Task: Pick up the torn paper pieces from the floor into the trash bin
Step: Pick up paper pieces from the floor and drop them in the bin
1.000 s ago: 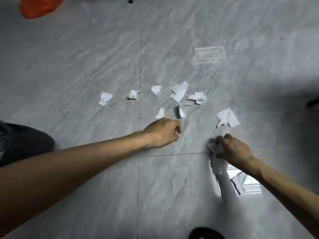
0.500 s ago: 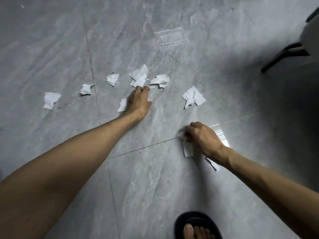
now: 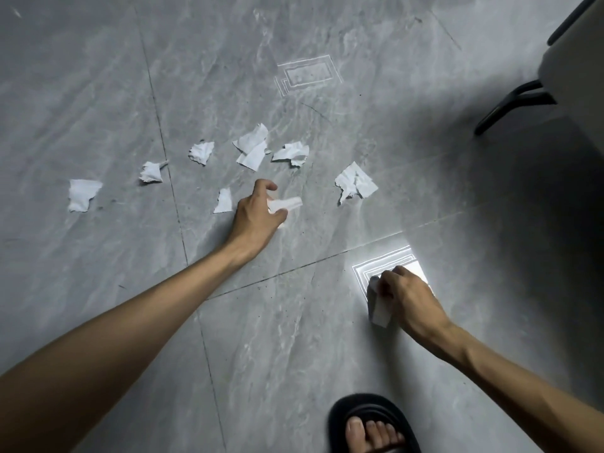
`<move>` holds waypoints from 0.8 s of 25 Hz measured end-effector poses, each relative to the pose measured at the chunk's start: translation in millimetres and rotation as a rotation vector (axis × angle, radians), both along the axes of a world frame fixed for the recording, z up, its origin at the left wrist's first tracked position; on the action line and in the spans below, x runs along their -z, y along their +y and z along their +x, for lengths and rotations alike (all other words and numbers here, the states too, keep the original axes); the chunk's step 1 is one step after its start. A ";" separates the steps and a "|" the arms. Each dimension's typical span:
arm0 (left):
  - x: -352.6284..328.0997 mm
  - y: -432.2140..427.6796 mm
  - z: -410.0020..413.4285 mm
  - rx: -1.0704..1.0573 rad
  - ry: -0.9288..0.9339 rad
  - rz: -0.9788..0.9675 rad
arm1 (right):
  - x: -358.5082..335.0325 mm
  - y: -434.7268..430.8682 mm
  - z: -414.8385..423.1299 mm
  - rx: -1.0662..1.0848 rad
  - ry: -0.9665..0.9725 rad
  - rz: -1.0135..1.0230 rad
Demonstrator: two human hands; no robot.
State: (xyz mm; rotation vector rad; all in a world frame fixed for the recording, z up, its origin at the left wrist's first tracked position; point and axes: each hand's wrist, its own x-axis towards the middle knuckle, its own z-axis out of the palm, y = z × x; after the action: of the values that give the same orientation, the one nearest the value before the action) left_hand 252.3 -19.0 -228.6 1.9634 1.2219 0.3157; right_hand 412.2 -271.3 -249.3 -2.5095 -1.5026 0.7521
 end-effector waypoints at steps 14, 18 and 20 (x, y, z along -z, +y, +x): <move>22.7 65.6 -28.3 -0.151 0.477 0.089 | -9.0 175.3 62.2 0.315 0.114 0.150; 23.0 67.8 -30.6 -0.101 0.519 0.033 | 8.7 184.1 63.8 0.282 0.053 0.113; 9.8 70.4 -37.3 0.020 0.460 0.043 | 11.8 186.2 57.5 0.264 0.024 0.097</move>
State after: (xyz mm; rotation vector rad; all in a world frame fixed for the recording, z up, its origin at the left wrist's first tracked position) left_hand 215.0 51.4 -238.4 2.1541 1.4863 -0.1323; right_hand 469.7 -85.1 -261.1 -2.5462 -1.1382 0.6479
